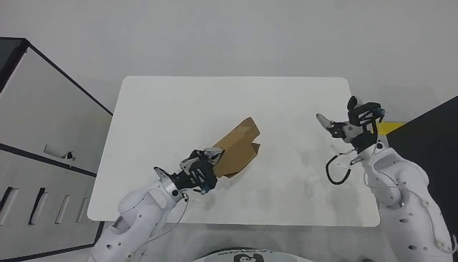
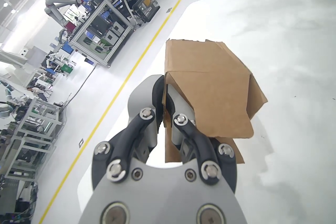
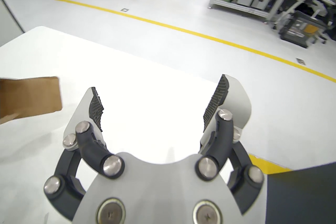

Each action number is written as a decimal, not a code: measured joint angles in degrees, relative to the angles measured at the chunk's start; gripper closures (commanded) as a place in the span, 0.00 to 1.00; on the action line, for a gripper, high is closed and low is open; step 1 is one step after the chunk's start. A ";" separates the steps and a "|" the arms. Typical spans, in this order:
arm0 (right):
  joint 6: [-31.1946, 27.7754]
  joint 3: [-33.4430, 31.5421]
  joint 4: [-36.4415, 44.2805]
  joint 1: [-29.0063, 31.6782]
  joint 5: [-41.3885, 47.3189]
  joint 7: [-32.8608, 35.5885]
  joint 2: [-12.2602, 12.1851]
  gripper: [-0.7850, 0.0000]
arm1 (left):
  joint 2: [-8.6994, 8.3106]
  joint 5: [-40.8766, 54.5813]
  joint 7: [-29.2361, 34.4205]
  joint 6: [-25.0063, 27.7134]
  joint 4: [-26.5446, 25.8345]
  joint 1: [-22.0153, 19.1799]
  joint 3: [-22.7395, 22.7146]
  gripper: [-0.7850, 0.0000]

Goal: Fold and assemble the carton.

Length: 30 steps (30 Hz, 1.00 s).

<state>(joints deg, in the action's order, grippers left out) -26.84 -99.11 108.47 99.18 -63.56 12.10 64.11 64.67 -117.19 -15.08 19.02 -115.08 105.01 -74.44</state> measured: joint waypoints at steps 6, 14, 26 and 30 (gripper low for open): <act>-6.24 -2.29 0.88 -0.09 11.11 6.43 -0.43 0.00 | -0.25 -1.71 -0.37 1.50 -1.05 -0.82 -0.25 1.00; -11.82 -1.06 -1.51 -1.12 18.11 10.63 -0.80 0.00 | -0.38 1.47 -2.11 5.18 -1.50 -2.08 0.00 1.00; -10.14 0.64 -8.38 -9.61 62.12 46.04 -3.41 0.00 | -0.88 9.63 -4.70 12.55 0.38 -3.94 -0.66 1.00; -9.95 0.91 -8.32 -9.41 56.66 44.31 -3.31 0.00 | -0.84 10.15 -4.44 12.13 0.53 -3.99 -0.61 1.00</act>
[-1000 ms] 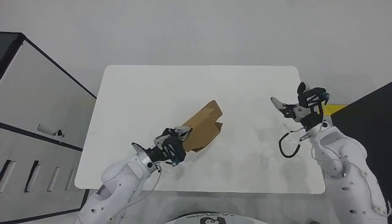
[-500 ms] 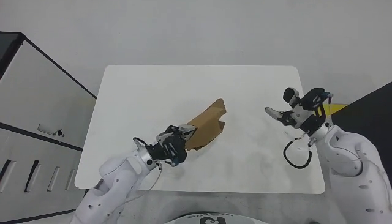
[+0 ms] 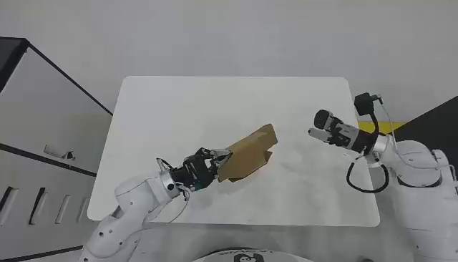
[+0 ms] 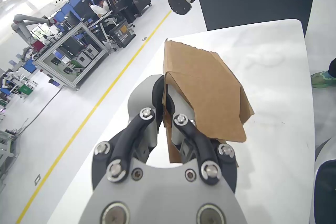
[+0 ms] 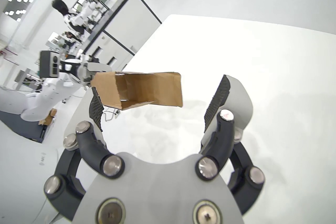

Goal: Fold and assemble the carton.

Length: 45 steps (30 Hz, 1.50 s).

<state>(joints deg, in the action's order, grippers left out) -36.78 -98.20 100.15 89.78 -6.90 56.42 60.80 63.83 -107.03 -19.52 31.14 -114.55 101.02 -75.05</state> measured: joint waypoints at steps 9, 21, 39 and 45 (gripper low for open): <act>13.06 6.20 -6.08 -6.25 28.53 17.21 -0.83 0.00 | 0.05 7.20 0.12 2.11 0.98 -2.29 0.98 1.00; 22.13 9.64 -8.40 -8.39 36.18 22.07 -0.83 0.00 | 0.08 9.33 1.91 2.62 1.03 -4.04 2.08 1.00; 32.93 14.66 -12.02 -11.35 46.30 22.14 -0.44 0.00 | -0.04 11.73 2.70 3.44 1.93 -6.29 3.82 1.00; 33.82 16.98 -14.13 -12.97 46.80 21.23 -0.20 0.00 | -0.24 11.93 2.84 3.71 1.87 -6.41 3.99 1.00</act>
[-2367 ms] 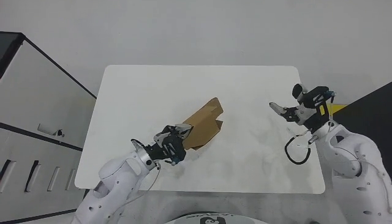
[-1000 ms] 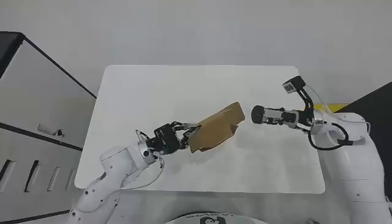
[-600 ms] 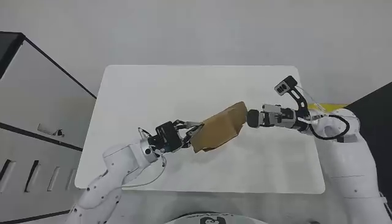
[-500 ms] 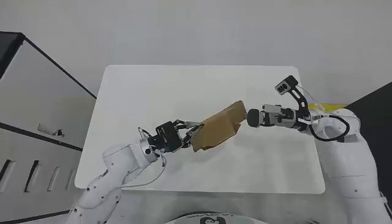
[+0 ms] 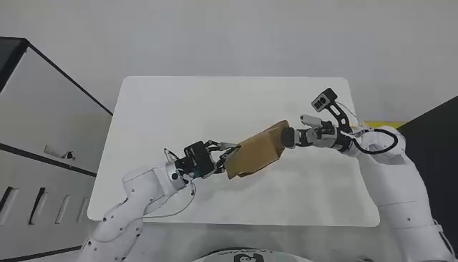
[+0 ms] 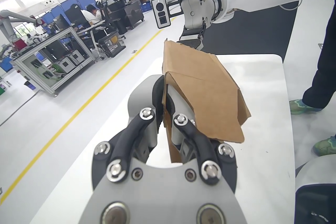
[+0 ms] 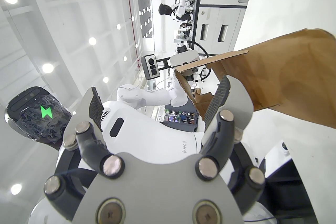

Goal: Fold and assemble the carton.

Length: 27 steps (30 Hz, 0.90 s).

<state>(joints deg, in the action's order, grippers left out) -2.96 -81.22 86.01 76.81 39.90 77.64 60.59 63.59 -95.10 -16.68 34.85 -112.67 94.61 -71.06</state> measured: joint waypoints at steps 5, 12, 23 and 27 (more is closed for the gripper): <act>-0.39 1.06 -1.09 -0.91 0.63 0.06 0.11 0.00 | -0.17 0.22 0.15 0.21 -0.04 -0.01 0.08 1.00; -0.63 2.84 -2.43 -2.05 -0.18 0.66 0.17 0.00 | -0.30 1.47 0.12 -0.07 0.20 -0.22 0.34 1.00; -0.77 3.65 -2.58 -1.75 -1.11 3.45 -0.20 0.00 | -0.35 3.56 2.04 -3.52 0.18 0.08 -0.05 1.00; -1.02 3.84 -2.17 -1.32 -1.28 3.94 -0.34 0.00 | -0.40 4.05 2.32 -3.74 0.08 0.09 0.04 1.00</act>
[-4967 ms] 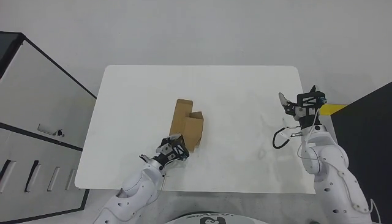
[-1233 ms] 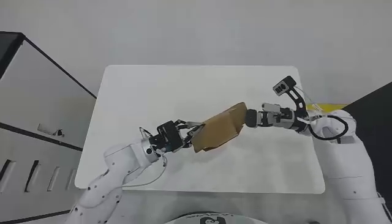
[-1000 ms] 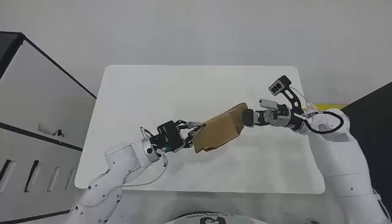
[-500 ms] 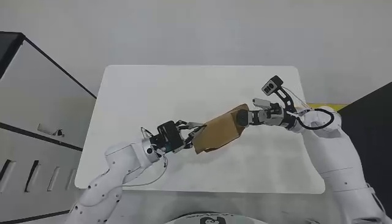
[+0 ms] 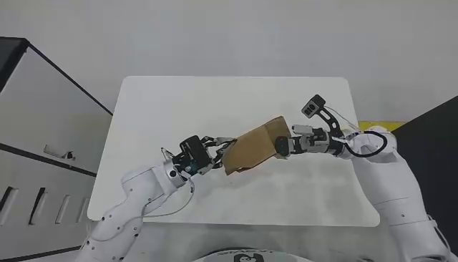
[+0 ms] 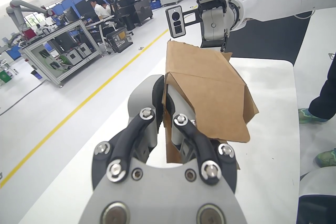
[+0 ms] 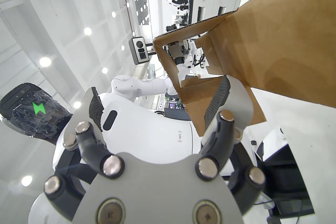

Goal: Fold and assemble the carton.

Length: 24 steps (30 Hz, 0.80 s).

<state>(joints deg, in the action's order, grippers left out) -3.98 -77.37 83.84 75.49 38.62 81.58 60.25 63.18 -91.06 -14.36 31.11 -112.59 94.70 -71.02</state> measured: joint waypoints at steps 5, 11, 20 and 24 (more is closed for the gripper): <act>-0.42 0.40 0.55 0.22 -0.35 0.40 -0.12 0.00 | -0.08 0.06 0.35 0.20 -0.29 -0.09 0.33 1.00; -2.65 0.31 1.45 0.25 -1.52 0.96 -0.34 0.04 | -0.31 -0.67 0.06 2.48 -0.47 -0.34 1.05 1.00; -6.68 0.20 2.95 -0.10 -3.85 3.99 -0.81 0.31 | -0.51 1.88 0.35 5.12 0.19 -0.68 1.78 1.00; -8.60 0.10 2.93 -0.43 -4.66 4.98 -1.01 0.39 | -0.59 2.66 1.59 5.46 0.14 -0.82 1.92 1.00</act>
<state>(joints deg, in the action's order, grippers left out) -12.58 -77.27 86.77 75.05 33.96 86.56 59.24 62.59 -88.40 -12.78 36.57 -112.45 93.88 -69.10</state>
